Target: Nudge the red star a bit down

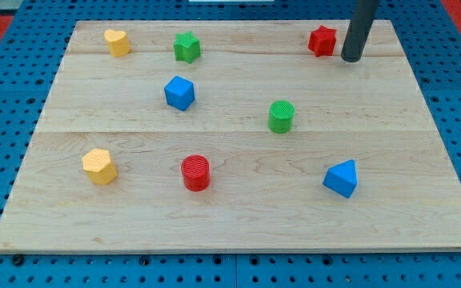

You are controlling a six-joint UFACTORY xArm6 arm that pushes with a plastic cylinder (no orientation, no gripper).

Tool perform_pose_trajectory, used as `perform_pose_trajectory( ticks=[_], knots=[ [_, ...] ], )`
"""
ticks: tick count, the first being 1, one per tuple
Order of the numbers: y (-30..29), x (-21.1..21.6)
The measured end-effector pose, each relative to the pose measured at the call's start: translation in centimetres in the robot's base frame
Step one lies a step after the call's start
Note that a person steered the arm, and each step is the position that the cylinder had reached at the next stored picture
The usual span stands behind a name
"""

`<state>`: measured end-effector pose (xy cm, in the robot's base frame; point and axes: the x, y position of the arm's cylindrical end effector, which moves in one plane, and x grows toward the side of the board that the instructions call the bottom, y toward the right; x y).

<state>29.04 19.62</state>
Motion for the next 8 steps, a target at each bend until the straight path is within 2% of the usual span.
perform_pose_trajectory(
  ticks=[3,5,7,8],
  knots=[
    [2.3,-0.4],
    [2.5,-3.9],
    [2.3,-4.5],
    [0.3,-5.6]
  ],
)
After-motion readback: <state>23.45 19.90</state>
